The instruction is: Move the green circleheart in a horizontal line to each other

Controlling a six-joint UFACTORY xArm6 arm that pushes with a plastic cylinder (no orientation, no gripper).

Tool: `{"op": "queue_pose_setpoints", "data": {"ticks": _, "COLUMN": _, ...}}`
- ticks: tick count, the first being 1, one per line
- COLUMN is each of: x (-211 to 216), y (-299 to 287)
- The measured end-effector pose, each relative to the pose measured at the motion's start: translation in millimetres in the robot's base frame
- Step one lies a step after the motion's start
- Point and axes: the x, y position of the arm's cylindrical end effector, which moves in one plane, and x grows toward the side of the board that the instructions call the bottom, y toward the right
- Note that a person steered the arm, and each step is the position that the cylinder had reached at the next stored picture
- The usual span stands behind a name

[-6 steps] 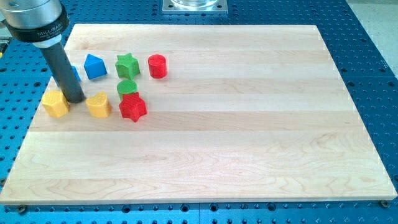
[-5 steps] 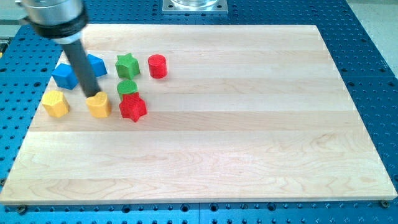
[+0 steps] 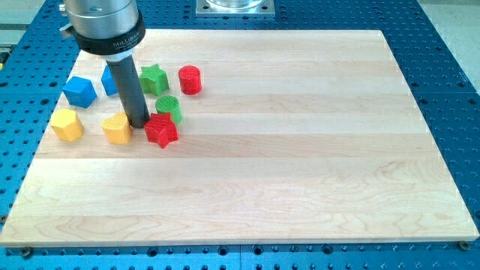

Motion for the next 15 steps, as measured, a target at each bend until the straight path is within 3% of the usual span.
{"op": "queue_pose_setpoints", "data": {"ticks": 4, "x": -1, "y": -28}}
{"op": "queue_pose_setpoints", "data": {"ticks": 7, "x": 23, "y": -31}}
{"op": "queue_pose_setpoints", "data": {"ticks": 9, "x": 105, "y": -10}}
{"op": "queue_pose_setpoints", "data": {"ticks": 10, "x": 91, "y": -71}}
{"op": "queue_pose_setpoints", "data": {"ticks": 11, "x": 68, "y": -73}}
{"op": "queue_pose_setpoints", "data": {"ticks": 13, "x": 80, "y": -15}}
{"op": "queue_pose_setpoints", "data": {"ticks": 14, "x": 115, "y": 38}}
{"op": "queue_pose_setpoints", "data": {"ticks": 15, "x": 115, "y": 99}}
